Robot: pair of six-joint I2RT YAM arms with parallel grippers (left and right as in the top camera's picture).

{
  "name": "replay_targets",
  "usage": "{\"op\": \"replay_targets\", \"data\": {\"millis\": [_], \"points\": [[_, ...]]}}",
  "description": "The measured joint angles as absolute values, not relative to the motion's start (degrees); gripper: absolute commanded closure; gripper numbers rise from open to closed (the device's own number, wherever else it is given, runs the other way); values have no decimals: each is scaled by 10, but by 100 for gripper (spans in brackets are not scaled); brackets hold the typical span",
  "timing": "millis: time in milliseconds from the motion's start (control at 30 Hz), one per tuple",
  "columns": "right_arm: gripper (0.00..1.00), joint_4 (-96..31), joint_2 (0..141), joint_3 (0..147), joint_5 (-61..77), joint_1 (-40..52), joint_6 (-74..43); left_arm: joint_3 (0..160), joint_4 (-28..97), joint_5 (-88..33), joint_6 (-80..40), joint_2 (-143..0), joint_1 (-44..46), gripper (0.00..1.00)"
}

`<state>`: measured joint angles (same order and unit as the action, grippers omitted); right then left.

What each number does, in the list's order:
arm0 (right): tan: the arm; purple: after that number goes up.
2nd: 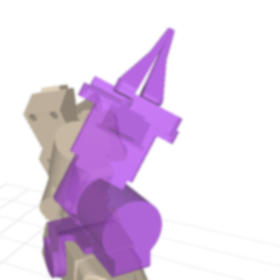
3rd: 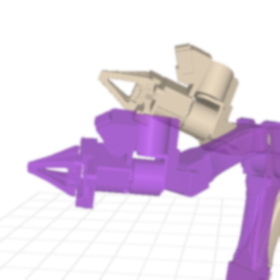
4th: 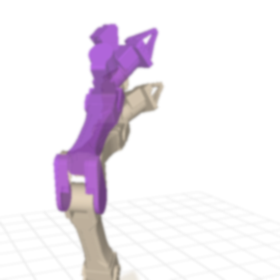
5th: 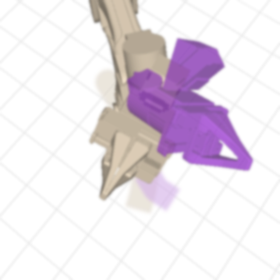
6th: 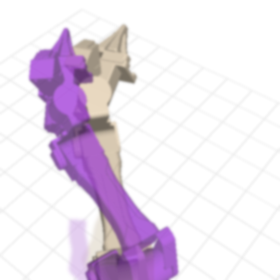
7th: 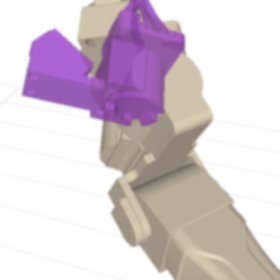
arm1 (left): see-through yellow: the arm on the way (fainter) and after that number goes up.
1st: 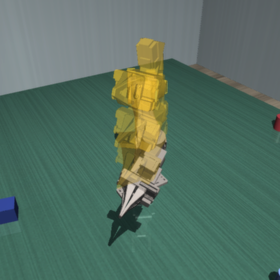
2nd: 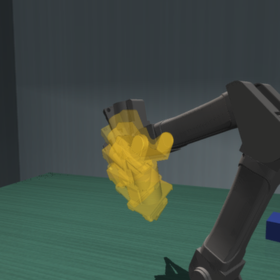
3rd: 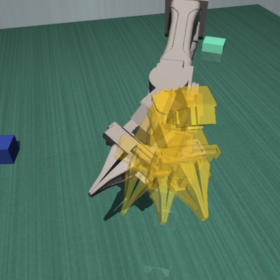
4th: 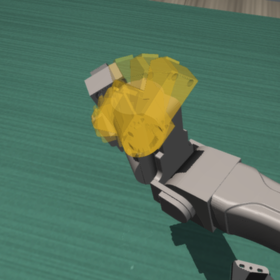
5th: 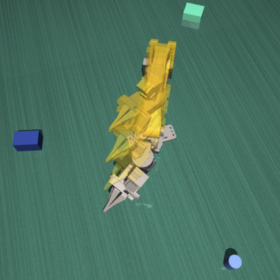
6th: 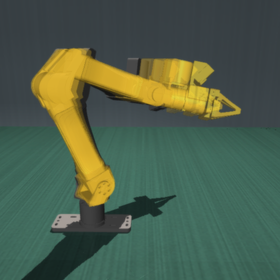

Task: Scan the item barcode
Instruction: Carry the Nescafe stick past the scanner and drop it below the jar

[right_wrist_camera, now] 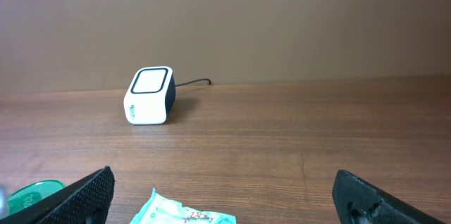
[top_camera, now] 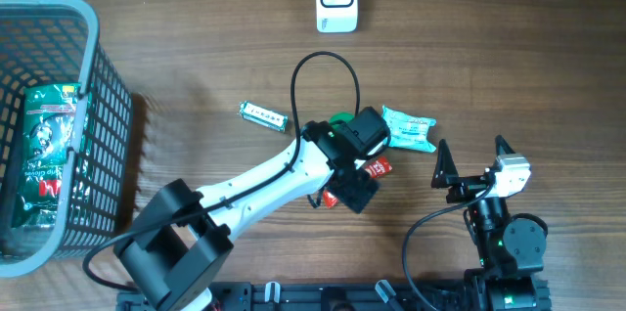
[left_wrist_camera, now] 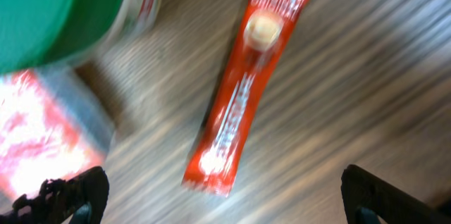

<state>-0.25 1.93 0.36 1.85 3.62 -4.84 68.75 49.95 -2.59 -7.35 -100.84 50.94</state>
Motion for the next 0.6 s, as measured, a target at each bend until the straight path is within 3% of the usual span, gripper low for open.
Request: {"op": "replay_targets", "data": {"millis": [300, 500, 600], "points": [[0, -3, 19, 4, 18, 36, -48, 834, 622, 168, -149, -879, 465, 0], [0, -3, 19, 4, 18, 36, -48, 846, 628, 250, -320, -727, 269, 0], [1, -3, 19, 4, 18, 36, -48, 846, 628, 267, -416, -665, 116, 0]]}}
